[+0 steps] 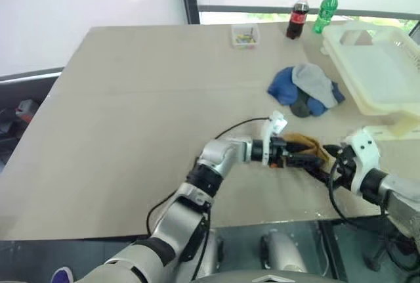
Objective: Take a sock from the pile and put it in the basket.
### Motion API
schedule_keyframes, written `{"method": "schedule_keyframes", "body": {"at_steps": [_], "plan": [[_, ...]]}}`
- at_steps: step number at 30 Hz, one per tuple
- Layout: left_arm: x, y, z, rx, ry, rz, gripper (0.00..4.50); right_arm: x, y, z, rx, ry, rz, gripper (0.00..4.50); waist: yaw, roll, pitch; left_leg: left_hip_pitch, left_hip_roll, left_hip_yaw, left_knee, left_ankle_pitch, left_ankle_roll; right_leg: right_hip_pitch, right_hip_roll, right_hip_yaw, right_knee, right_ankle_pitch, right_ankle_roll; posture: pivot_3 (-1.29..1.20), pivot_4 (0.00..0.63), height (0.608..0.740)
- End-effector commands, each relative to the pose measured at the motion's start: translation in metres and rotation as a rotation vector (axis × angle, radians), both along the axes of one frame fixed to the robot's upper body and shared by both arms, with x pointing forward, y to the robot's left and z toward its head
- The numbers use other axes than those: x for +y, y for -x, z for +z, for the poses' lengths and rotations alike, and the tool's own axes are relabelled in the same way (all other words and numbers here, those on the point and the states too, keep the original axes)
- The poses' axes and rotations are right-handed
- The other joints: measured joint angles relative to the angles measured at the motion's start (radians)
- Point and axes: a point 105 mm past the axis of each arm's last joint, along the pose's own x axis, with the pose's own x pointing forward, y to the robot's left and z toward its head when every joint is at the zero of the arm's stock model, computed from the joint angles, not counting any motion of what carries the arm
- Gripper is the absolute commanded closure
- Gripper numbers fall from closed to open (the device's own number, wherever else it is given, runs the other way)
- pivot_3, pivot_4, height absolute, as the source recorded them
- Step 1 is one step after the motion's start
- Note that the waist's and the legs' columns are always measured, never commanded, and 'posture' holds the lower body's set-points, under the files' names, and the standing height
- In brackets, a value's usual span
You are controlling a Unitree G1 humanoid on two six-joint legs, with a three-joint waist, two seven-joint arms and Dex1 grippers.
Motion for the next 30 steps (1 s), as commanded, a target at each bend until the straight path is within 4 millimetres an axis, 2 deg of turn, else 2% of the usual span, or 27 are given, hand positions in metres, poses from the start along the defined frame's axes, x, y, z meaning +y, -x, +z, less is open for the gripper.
{"method": "schedule_keyframes", "body": {"at_steps": [1,7,13,15,18,22,30], "plan": [[0.002,0.015,-0.019,-0.017,-0.071,-0.047,0.00,-0.006,-0.023,0.036,-0.119,-0.092,-0.067,0.03,0.001,0.000,0.000,0.000,0.000,0.000,0.000,0.000,0.000,0.000,0.000,0.000,0.000,0.000,0.000,0.00,0.150,0.740],[0.010,0.015,-0.016,-0.052,-0.062,-0.033,0.00,-0.007,-0.041,0.038,-0.080,-0.201,-0.119,0.03,0.013,0.002,-0.001,-0.005,-0.004,0.001,-0.001,0.002,-0.004,-0.006,-0.003,0.001,0.000,0.000,0.000,0.00,0.150,0.740],[0.013,0.014,-0.018,-0.069,-0.074,-0.027,0.00,0.003,-0.040,0.045,-0.069,-0.243,-0.088,0.03,0.018,0.003,-0.001,-0.007,-0.003,0.001,-0.001,0.002,-0.004,-0.008,-0.002,0.001,0.000,0.000,0.000,0.00,0.150,0.740],[0.014,0.012,-0.017,-0.075,-0.073,-0.017,0.00,0.004,-0.039,0.036,-0.037,-0.200,-0.091,0.03,0.018,0.003,-0.001,-0.007,-0.003,0.001,-0.001,0.002,-0.004,-0.008,-0.002,0.001,0.000,0.000,0.000,0.00,0.150,0.740],[0.018,0.011,-0.012,-0.085,-0.049,-0.001,0.00,0.000,-0.034,0.011,0.039,-0.107,-0.101,0.03,0.018,0.003,-0.001,-0.006,-0.003,0.001,-0.001,0.002,-0.004,-0.008,-0.002,0.001,0.000,0.000,0.000,0.00,0.150,0.740],[0.044,0.005,0.011,-0.150,0.034,0.030,0.00,-0.008,-0.022,-0.010,0.119,0.009,-0.083,0.03,0.013,0.003,-0.001,-0.007,-0.003,0.002,-0.001,0.002,-0.004,-0.009,-0.002,0.001,0.000,0.000,0.000,0.00,0.150,0.740],[0.101,0.012,0.022,-0.404,-0.022,0.032,0.00,-0.010,-0.018,-0.020,0.167,0.076,-0.027,0.03,-0.005,0.003,-0.001,-0.007,-0.001,0.002,-0.001,0.002,-0.004,-0.009,-0.001,0.002,0.001,0.000,0.000,0.00,0.150,0.740]]}}
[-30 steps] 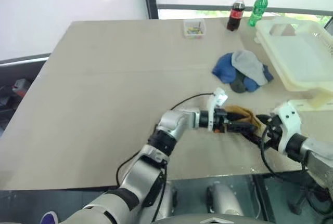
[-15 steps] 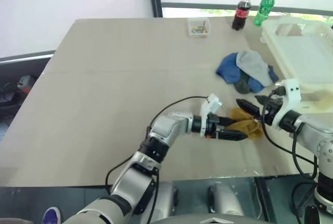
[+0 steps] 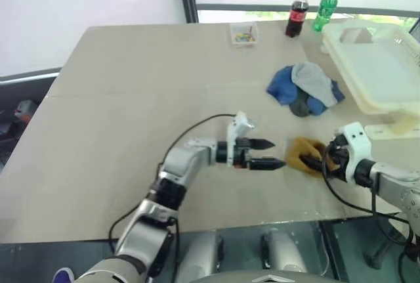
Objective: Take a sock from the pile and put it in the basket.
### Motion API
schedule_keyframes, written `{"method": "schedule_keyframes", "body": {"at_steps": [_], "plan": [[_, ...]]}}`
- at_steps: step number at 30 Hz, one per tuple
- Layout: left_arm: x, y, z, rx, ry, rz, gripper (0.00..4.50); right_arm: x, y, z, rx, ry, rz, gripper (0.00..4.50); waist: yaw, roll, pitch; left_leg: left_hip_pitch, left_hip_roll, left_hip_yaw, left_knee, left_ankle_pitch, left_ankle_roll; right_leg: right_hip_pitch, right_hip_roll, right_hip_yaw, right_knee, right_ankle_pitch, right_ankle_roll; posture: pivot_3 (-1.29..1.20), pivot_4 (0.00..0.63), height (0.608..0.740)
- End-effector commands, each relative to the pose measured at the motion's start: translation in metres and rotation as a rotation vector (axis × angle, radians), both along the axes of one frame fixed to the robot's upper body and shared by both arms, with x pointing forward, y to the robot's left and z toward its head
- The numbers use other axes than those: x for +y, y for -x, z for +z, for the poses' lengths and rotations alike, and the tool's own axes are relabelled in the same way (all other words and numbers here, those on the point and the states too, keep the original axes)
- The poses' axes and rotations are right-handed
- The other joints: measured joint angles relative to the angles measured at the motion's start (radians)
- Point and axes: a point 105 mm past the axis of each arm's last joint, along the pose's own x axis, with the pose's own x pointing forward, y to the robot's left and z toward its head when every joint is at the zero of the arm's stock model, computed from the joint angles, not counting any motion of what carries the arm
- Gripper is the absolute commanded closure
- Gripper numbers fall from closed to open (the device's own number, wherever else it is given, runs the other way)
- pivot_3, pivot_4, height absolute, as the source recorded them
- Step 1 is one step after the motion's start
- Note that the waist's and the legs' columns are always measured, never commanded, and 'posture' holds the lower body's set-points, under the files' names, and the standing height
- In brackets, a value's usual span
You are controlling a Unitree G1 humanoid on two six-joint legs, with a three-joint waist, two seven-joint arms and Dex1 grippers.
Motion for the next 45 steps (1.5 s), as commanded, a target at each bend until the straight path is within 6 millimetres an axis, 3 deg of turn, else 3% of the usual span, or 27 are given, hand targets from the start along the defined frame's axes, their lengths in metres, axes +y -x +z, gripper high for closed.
{"method": "schedule_keyframes", "body": {"at_steps": [1,8,12,16,19,23,26,30,33,36,39,45], "plan": [[0.016,0.010,0.015,-0.166,-0.008,-0.054,0.00,0.004,0.001,-0.004,0.017,0.025,0.045,0.03,0.000,0.000,0.000,0.000,0.000,0.000,0.000,0.000,0.000,0.000,0.000,0.000,0.000,0.000,0.000,0.00,0.150,0.740],[0.038,0.022,0.026,-0.302,-0.016,-0.093,0.00,0.002,0.000,-0.030,0.119,0.105,0.125,0.03,0.000,-0.001,0.000,0.002,0.000,0.000,0.000,-0.001,0.001,0.002,0.000,0.000,-0.001,0.000,0.000,0.00,0.150,0.740],[0.049,0.023,0.030,-0.351,-0.024,-0.094,0.00,-0.001,0.007,-0.049,0.191,0.151,0.193,1.70,-0.001,-0.002,-0.001,0.005,0.001,0.000,-0.001,-0.002,0.004,0.005,0.000,0.000,-0.001,0.000,0.000,0.00,0.150,0.740],[0.055,0.019,0.032,-0.375,-0.024,-0.063,0.00,-0.003,0.006,-0.053,0.192,0.158,0.200,3.54,0.002,-0.009,-0.005,0.009,0.002,-0.002,-0.001,-0.003,0.004,0.011,0.000,-0.002,-0.004,0.000,0.000,0.00,0.150,0.740],[0.054,0.020,0.036,-0.411,-0.013,-0.058,0.00,-0.004,0.004,-0.049,0.161,0.148,0.187,4.42,0.003,-0.013,-0.008,0.010,0.001,-0.003,0.000,-0.003,0.004,0.013,0.000,-0.003,-0.005,0.000,0.000,0.00,0.150,0.740],[0.050,0.018,0.042,-0.437,0.032,-0.025,0.00,0.006,-0.014,-0.016,-0.029,-0.032,0.137,4.43,0.003,-0.014,-0.008,0.009,0.002,-0.004,0.000,-0.003,0.004,0.013,0.000,-0.003,-0.005,0.000,0.000,0.00,0.150,0.740],[0.044,0.015,0.050,-0.453,0.079,0.012,0.00,0.004,-0.029,0.028,-0.221,-0.163,0.084,4.43,-0.002,-0.009,-0.005,0.009,0.002,-0.004,-0.001,-0.003,0.004,0.012,0.000,-0.002,-0.004,0.000,0.000,0.00,0.150,0.740],[0.037,0.005,0.060,-0.474,0.132,0.086,0.00,-0.020,-0.050,0.086,-0.399,-0.277,-0.040,4.44,-0.001,-0.002,-0.001,0.004,0.001,-0.001,-0.001,-0.003,0.004,0.005,0.000,0.000,-0.001,0.000,0.000,0.00,0.150,0.740],[0.031,-0.004,0.071,-0.484,0.183,0.154,0.00,-0.050,-0.071,0.129,-0.507,-0.318,-0.178,4.44,0.000,-0.001,0.000,0.002,0.001,-0.001,-0.001,0.000,0.000,0.001,0.000,0.000,0.000,0.000,0.000,0.00,0.150,0.740],[0.025,-0.009,0.083,-0.501,0.240,0.211,0.00,-0.084,-0.091,0.156,-0.560,-0.321,-0.350,4.44,0.001,-0.001,0.000,-0.001,0.001,-0.001,-0.001,0.000,0.000,-0.001,0.000,-0.001,-0.002,0.000,0.000,0.00,0.150,0.740],[0.018,-0.012,0.096,-0.513,0.303,0.261,0.00,-0.114,-0.109,0.166,-0.541,-0.304,-0.496,4.44,0.002,-0.001,0.000,-0.007,0.000,0.001,0.000,0.000,0.000,-0.006,-0.001,0.000,-0.002,0.000,0.000,0.00,0.150,0.740],[0.010,-0.011,0.105,-0.506,0.362,0.301,0.00,-0.149,-0.134,0.146,-0.436,-0.284,-0.653,4.44,-0.003,-0.001,0.000,-0.011,-0.001,0.004,-0.002,0.000,0.000,-0.011,-0.002,0.002,-0.002,0.000,0.000,0.00,0.150,0.740]]}}
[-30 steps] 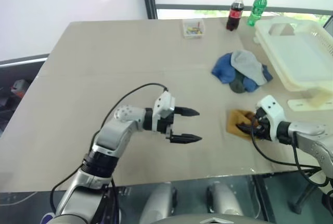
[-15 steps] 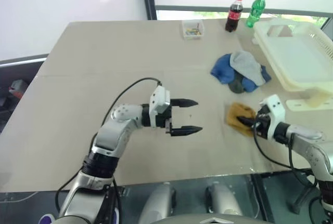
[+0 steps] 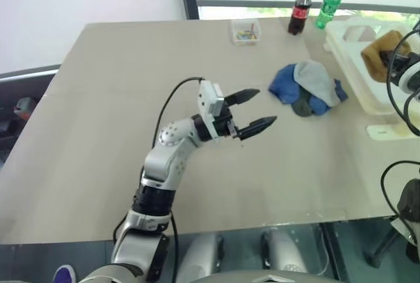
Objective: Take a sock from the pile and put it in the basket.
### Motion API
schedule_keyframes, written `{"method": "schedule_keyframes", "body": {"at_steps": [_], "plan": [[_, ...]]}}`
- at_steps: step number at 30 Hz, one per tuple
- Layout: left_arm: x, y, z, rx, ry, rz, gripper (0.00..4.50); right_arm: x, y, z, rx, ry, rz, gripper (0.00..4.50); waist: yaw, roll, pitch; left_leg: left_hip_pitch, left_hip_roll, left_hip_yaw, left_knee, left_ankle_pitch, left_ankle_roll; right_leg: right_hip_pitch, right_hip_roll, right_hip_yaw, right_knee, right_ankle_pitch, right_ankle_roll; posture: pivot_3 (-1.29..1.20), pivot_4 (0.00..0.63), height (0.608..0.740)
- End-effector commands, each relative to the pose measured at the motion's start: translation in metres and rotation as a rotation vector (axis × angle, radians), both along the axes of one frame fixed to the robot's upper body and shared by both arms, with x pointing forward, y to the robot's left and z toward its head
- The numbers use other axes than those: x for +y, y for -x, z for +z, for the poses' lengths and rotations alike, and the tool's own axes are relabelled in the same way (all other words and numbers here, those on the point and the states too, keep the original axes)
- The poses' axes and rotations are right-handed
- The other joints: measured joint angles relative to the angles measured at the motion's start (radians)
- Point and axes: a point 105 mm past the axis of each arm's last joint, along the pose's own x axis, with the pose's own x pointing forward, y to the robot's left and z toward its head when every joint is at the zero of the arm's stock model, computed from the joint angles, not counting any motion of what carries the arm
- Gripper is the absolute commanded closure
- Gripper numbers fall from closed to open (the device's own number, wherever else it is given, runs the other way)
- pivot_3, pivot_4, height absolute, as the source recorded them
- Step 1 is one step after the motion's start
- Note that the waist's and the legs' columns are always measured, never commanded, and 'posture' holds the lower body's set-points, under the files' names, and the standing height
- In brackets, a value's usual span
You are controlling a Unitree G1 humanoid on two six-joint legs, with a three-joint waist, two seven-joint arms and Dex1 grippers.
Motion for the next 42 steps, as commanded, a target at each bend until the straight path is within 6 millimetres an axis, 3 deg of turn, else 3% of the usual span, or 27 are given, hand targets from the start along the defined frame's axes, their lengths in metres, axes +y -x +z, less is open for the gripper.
{"method": "schedule_keyframes", "body": {"at_steps": [1,7,8,10,15,16,21,24,27,29,33,36,39,42], "plan": [[-0.004,0.007,0.017,-0.062,0.042,-0.001,0.00,-0.020,-0.008,-0.002,0.010,-0.019,-0.073,4.44,-0.002,0.000,0.000,0.000,0.000,0.001,0.000,0.000,0.000,0.000,0.000,0.001,0.000,0.000,0.000,0.00,0.150,0.740],[-0.005,0.007,0.015,-0.056,0.053,0.030,0.00,-0.025,-0.017,-0.043,0.147,-0.094,-0.091,4.44,-0.003,0.001,0.000,0.000,0.001,0.003,0.001,0.000,0.000,-0.001,0.001,0.003,0.001,0.000,0.000,0.00,0.150,0.740],[-0.004,0.008,0.015,-0.054,0.053,0.033,0.00,-0.025,-0.017,-0.045,0.156,-0.085,-0.083,3.43,-0.002,0.001,0.000,0.000,0.001,0.003,0.001,0.000,0.000,-0.001,0.001,0.003,0.001,0.000,0.000,0.00,0.150,0.740],[-0.003,0.008,0.015,-0.053,0.054,0.038,0.00,-0.027,-0.017,-0.046,0.168,-0.066,-0.092,2.74,-0.001,0.001,0.000,0.000,0.001,0.002,0.001,0.000,0.000,0.000,0.002,0.002,0.001,0.000,0.000,0.00,0.150,0.740],[-0.002,0.006,0.015,-0.051,0.062,0.050,0.00,-0.036,-0.012,-0.039,0.188,-0.033,-0.123,0.28,0.004,0.001,0.000,0.000,0.001,0.002,0.001,0.000,0.000,0.000,0.001,0.002,0.000,0.000,0.000,0.00,0.150,0.740],[-0.002,0.006,0.015,-0.050,0.063,0.051,0.00,-0.036,-0.011,-0.036,0.187,-0.017,-0.120,0.09,0.005,0.001,0.000,0.000,0.001,0.001,0.001,0.000,0.000,0.000,0.001,0.002,0.000,0.000,0.000,0.00,0.150,0.740],[-0.001,0.004,0.013,-0.038,0.065,0.058,0.00,-0.040,0.003,-0.011,0.128,0.134,-0.131,0.09,0.009,0.001,0.000,-0.002,0.001,0.000,0.001,0.000,0.000,-0.001,0.001,0.000,0.000,0.000,0.000,0.00,0.150,0.740],[0.005,-0.003,0.008,-0.008,0.045,0.095,0.00,-0.027,0.025,0.006,0.069,0.302,-0.105,0.09,0.007,0.001,0.000,-0.005,0.001,0.000,0.002,0.000,0.000,-0.004,0.001,0.000,0.001,0.000,0.000,0.00,0.150,0.740],[0.010,-0.009,-0.001,0.031,0.001,0.121,0.00,0.003,0.048,0.016,-0.041,0.438,-0.047,0.09,0.004,0.002,0.000,-0.005,0.001,-0.001,0.003,0.000,0.000,-0.004,0.001,0.000,0.002,0.000,0.000,0.00,0.150,0.740],[0.018,-0.016,-0.007,0.041,-0.030,0.178,0.00,0.039,0.065,0.015,-0.128,0.527,0.085,0.09,-0.001,0.002,0.000,-0.004,0.002,-0.001,0.003,0.000,0.000,-0.004,0.002,0.000,0.003,0.000,0.000,0.00,0.150,0.740],[0.037,-0.020,-0.010,0.049,-0.019,0.199,0.00,0.101,0.097,-0.013,-0.148,0.629,0.324,0.09,-0.001,0.003,-0.001,-0.001,0.002,0.000,0.003,0.000,0.000,-0.003,0.003,0.003,0.005,0.000,0.000,0.00,0.150,0.740],[0.060,-0.023,-0.019,0.038,-0.105,0.281,0.00,0.128,0.118,-0.043,-0.136,0.633,0.443,0.09,-0.001,0.002,-0.001,0.001,0.002,0.000,0.004,0.000,-0.001,-0.002,0.004,0.003,0.007,0.000,0.000,0.00,0.150,0.740],[0.092,-0.018,-0.029,0.063,-0.157,0.361,0.00,0.135,0.137,-0.080,-0.066,0.650,0.516,0.09,0.000,0.002,-0.001,0.001,0.002,0.000,0.003,0.000,-0.001,-0.002,0.003,0.003,0.006,0.000,0.000,0.00,0.150,0.740],[0.119,-0.005,-0.036,0.088,-0.207,0.412,0.00,0.128,0.149,-0.100,-0.029,0.666,0.554,0.09,-0.001,0.002,0.000,0.001,0.001,0.001,0.003,0.000,-0.001,-0.003,0.002,0.004,0.005,0.000,0.000,0.00,0.150,0.740]]}}
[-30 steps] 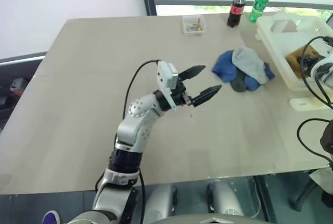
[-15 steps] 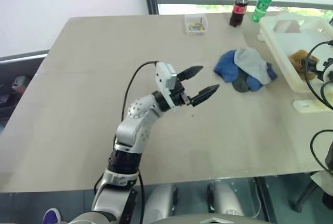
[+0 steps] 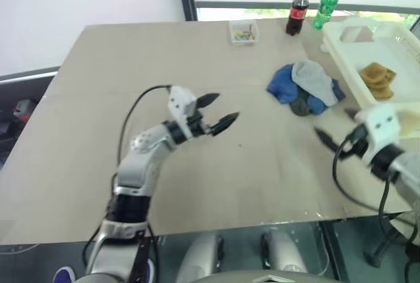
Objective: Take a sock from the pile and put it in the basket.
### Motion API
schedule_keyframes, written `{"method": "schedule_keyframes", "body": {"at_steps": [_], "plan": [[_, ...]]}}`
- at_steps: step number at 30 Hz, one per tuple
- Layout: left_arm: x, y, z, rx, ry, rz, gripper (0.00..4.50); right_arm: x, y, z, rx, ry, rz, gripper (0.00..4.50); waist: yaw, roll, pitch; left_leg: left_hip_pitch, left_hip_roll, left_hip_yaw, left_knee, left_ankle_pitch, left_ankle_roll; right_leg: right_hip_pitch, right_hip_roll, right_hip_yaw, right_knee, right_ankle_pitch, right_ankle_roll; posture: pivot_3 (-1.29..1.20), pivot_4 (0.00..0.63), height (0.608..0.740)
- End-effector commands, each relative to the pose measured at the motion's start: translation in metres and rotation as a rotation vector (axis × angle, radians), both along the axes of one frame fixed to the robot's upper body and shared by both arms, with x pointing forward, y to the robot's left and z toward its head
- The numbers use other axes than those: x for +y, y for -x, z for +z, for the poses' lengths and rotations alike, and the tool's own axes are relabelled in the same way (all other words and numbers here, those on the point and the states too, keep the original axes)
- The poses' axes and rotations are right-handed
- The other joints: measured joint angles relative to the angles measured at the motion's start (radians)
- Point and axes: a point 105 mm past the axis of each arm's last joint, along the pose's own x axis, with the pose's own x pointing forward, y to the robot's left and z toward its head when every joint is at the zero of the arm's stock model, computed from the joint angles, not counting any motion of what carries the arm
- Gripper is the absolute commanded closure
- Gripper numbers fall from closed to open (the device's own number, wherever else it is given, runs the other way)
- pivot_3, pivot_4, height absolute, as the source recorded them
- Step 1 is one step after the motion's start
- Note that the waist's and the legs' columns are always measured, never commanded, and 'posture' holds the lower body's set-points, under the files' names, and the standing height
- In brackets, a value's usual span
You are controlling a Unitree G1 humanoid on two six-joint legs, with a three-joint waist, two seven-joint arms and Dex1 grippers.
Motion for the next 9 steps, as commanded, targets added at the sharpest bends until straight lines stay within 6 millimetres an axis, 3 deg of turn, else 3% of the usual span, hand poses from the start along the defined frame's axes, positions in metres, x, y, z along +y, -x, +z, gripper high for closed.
{"method": "schedule_keyframes", "body": {"at_steps": [1,5,9], "plan": [[0.025,0.020,0.013,-0.041,-0.036,0.028,0.00,-0.006,0.009,0.005,-0.065,0.029,0.038,0.09,-0.002,0.000,0.000,0.000,0.000,0.000,0.000,0.000,0.000,0.000,0.000,0.000,0.000,0.000,0.000,0.00,0.150,0.740],[0.061,0.043,0.005,0.023,-0.099,0.098,0.00,-0.014,0.014,0.003,-0.047,0.005,0.053,0.09,-0.002,0.000,0.000,0.002,0.002,0.000,0.000,0.000,0.000,0.001,0.000,0.000,0.000,0.000,0.000,0.00,0.150,0.740],[0.072,0.058,0.003,0.057,-0.115,0.119,0.00,-0.018,0.014,0.005,-0.041,-0.013,0.069,0.09,0.005,0.000,0.000,0.003,0.003,-0.002,-0.001,0.000,0.000,0.003,0.001,-0.002,-0.001,0.000,0.000,0.00,0.150,0.740]]}}
